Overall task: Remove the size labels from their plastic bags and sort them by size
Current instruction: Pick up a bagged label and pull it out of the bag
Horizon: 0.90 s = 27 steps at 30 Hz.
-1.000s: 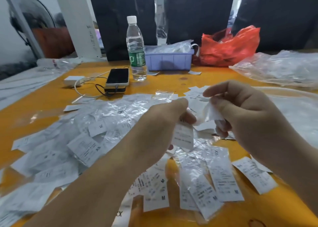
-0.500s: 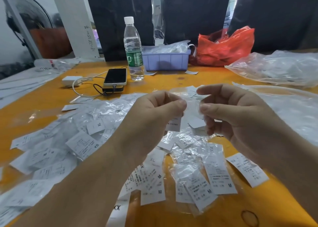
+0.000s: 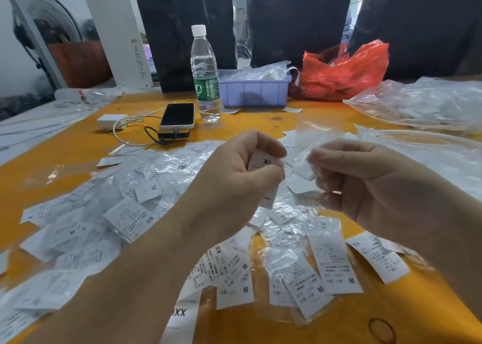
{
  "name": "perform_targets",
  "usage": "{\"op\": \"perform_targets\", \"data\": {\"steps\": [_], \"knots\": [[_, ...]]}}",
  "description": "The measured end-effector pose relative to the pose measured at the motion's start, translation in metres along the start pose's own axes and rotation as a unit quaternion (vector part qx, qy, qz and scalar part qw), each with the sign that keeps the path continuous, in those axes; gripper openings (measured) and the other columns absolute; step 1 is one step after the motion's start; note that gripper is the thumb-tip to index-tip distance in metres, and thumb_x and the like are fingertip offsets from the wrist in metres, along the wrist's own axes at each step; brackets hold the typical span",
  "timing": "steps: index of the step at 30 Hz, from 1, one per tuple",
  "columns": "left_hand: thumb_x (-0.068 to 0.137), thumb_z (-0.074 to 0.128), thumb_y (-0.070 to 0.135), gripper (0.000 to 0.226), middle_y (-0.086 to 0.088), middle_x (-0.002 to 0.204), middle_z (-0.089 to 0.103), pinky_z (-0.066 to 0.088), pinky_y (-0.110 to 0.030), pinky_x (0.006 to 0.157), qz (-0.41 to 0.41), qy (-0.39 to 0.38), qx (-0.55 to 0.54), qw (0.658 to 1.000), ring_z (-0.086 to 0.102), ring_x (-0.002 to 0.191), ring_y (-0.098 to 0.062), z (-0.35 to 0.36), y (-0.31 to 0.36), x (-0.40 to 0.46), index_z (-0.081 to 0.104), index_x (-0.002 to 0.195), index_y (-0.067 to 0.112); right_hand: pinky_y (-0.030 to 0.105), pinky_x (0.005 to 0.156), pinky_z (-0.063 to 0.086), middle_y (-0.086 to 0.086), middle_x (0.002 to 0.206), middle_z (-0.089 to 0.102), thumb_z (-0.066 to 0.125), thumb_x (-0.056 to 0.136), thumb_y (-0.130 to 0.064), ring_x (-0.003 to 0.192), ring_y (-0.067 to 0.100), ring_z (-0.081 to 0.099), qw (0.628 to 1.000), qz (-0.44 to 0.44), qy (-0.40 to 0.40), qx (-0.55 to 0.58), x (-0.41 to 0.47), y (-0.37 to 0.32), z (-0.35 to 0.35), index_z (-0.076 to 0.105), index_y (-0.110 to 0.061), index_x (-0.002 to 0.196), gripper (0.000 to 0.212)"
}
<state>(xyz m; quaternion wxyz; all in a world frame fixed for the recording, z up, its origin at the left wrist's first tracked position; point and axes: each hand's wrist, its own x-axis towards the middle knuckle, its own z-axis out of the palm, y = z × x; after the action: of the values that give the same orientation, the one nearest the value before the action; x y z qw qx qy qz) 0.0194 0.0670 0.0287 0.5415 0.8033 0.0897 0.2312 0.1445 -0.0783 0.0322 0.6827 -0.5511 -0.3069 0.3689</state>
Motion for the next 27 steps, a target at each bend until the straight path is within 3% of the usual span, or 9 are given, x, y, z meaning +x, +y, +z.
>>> {"op": "perform_targets", "data": {"steps": [4,10,16,27], "knots": [[0.080,0.068,0.022,0.033,0.002,0.085,0.068,0.053,-0.019,0.062,0.014,-0.016,-0.019,1.000,0.062,0.069,-0.008,0.004,0.000,-0.002,0.055,0.107,0.037,0.021,0.047,0.043,-0.002,0.063,0.054,0.076,0.058,-0.025,0.054,0.010,0.046,0.997,-0.002,0.059,0.049,0.001,0.001,0.001,0.064,-0.014,0.077,0.025],[0.074,0.068,0.027,0.047,-0.004,0.083,0.070,0.060,-0.032,0.070,0.018,-0.031,-0.028,0.999,0.068,0.079,-0.024,0.012,0.000,-0.003,0.048,0.114,0.043,0.021,0.044,0.043,-0.003,0.063,0.052,0.077,0.060,-0.025,0.052,0.009,0.046,0.994,-0.006,0.065,0.089,-0.001,0.006,0.007,0.064,-0.014,0.076,0.024],[0.074,0.069,0.026,0.047,0.002,0.079,0.069,0.058,-0.027,0.068,0.020,-0.041,-0.031,0.998,0.066,0.073,-0.014,0.012,-0.001,-0.003,0.049,0.113,0.045,0.020,0.044,0.042,-0.002,0.064,0.053,0.076,0.066,-0.022,0.052,0.009,0.047,0.992,-0.004,0.064,0.105,-0.002,0.009,0.011,0.065,-0.014,0.076,0.017],[0.074,0.070,0.027,0.049,0.005,0.078,0.070,0.055,-0.021,0.066,0.015,-0.045,-0.033,0.998,0.067,0.071,-0.010,0.013,-0.001,-0.003,0.047,0.114,0.042,0.021,0.044,0.041,-0.002,0.063,0.054,0.076,0.064,-0.022,0.051,0.009,0.047,0.989,-0.010,0.076,0.127,-0.003,0.011,0.014,0.067,-0.013,0.081,0.021]]}}
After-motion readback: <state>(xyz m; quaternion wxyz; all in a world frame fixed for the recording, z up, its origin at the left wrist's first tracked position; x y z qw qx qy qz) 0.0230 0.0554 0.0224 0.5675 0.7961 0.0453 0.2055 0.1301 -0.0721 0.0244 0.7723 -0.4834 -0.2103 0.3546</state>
